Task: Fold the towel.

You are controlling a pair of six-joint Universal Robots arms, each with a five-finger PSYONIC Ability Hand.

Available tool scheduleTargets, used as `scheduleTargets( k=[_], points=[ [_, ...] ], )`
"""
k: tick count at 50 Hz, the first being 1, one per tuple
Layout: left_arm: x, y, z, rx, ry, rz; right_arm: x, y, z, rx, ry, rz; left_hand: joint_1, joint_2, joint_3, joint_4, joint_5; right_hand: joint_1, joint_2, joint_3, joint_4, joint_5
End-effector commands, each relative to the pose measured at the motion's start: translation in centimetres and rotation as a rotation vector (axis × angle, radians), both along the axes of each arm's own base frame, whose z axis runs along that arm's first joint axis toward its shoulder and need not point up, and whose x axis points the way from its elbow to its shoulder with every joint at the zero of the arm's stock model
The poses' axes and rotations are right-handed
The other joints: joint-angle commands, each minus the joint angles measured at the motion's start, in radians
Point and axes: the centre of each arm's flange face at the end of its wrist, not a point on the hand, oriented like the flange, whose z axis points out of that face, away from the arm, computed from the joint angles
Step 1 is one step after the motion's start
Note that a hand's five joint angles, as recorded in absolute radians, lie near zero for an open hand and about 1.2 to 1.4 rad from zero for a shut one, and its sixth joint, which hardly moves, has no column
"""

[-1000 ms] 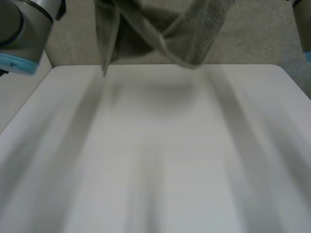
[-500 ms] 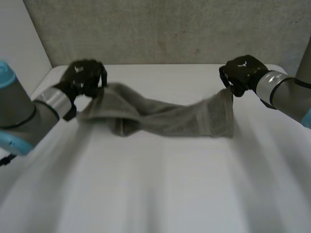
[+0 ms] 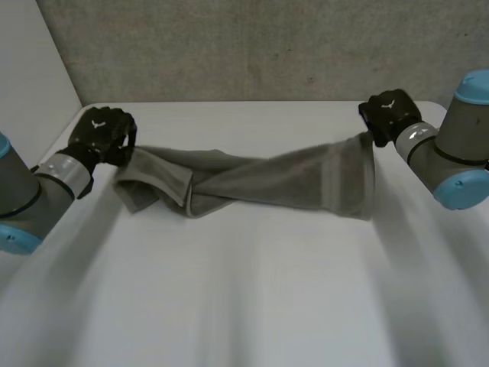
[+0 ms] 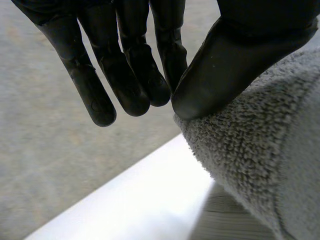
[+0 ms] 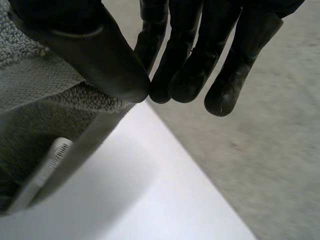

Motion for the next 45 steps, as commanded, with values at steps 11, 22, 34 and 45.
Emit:
scheduleTargets(
  k=[11, 22, 34, 45],
  points=[
    [0.7, -1.8, -1.8, 0.022, -0.005, 0.106, -0.3, -1.8, -3.0, 0.011, -0.017, -0.141, -0.761, -0.777, -0.777, -0.775, -0.799, -1.137, -1.138, -1.171, -1.168, -1.161],
    [1.7, 0.1, 0.7, -0.021, -0.045, 0.118, -3.5, 0.2, 3.0, 0.013, -0.120, -0.166, -0.869, -0.886, -0.886, -0.883, -0.908, -1.137, -1.138, -1.171, -1.168, -1.161],
    [-0.6, 8.4, 0.9, -0.033, -0.195, -0.021, -4.1, 6.7, 1.1, 0.188, -0.069, -0.013, -0.834, -0.850, -0.851, -0.848, -0.872, -1.137, -1.138, -1.171, -1.168, -1.161],
    [-3.6, 12.5, -3.2, 0.081, -0.234, -0.137, -4.3, 10.6, -1.7, 0.269, 0.034, 0.041, -0.781, -0.797, -0.798, -0.795, -0.819, -1.137, -1.138, -1.171, -1.168, -1.161]
  ],
)
